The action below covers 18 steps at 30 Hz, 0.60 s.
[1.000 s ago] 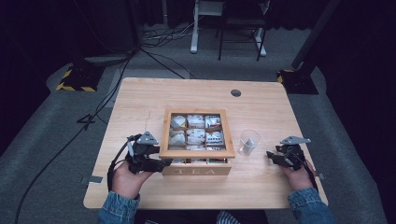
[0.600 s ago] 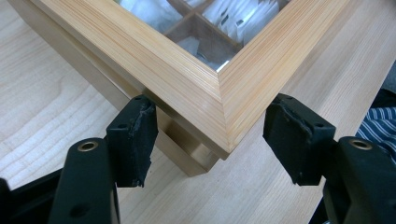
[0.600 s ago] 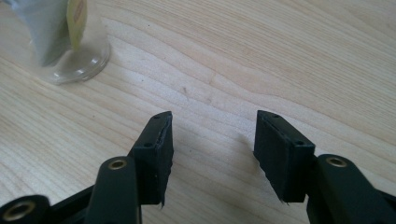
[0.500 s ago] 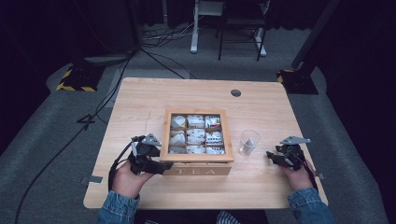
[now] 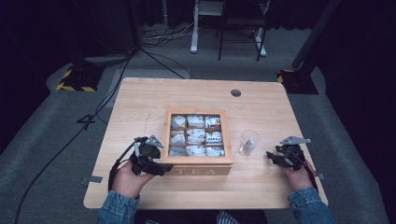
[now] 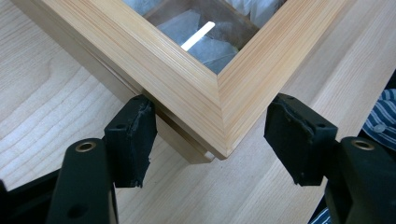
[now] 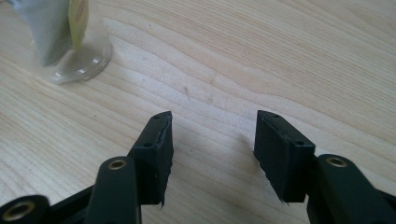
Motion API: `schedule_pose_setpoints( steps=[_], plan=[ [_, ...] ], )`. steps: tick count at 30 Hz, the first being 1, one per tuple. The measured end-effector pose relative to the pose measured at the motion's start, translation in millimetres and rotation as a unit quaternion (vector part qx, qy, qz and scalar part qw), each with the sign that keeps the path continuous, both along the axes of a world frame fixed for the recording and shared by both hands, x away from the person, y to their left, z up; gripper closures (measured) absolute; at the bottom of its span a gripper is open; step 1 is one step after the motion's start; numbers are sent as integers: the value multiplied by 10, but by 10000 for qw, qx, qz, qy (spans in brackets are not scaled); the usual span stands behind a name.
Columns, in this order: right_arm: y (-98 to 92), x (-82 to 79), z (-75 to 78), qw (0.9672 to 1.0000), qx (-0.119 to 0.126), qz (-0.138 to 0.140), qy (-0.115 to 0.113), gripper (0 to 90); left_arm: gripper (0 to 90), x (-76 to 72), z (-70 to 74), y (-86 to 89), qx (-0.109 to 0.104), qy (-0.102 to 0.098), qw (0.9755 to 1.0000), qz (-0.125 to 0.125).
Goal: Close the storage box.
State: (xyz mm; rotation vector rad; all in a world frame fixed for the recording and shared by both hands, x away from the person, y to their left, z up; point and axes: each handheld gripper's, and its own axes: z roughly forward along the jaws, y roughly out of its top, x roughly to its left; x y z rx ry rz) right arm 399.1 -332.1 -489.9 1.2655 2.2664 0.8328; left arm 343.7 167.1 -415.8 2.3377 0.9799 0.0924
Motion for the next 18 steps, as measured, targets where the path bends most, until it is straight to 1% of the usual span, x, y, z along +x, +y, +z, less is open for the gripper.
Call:
schedule_pose_setpoints(
  steps=[2, 4, 6, 7, 12, 13, 15, 18],
  plan=[
    [0, 0, 0, 10000, 0, 0, -1, 473, 349, -1, -6, -12, 102, -11, 9999, 6],
    [0, 1, 0, 10000, 0, 7, -4, 473, 346, 3, -12, -14, 238, 58, 9997, -7],
    [1, 4, 0, 10000, -4, 8, 1, 473, 302, 4, 5, 14, 109, 81, 9999, 45],
    [4, 6, 1, 10000, -4, 7, 4, 473, 303, -5, 20, 31, 22, 58, 10000, 63],
    [26, 19, 1, 10000, -12, 36, -6, 474, 296, -53, 102, 117, -188, -98, 9996, 179],
    [26, 19, 1, 10000, -12, 36, -6, 474, 294, -53, 102, 117, -188, -98, 9996, 179],
    [42, 30, 5, 10000, -24, 50, -7, 474, 290, -81, 172, 209, -339, -272, 9986, 294],
    [49, 35, 7, 10000, -21, 58, -16, 473, 289, -98, 232, 332, -488, -435, 9966, 499]
  ],
)
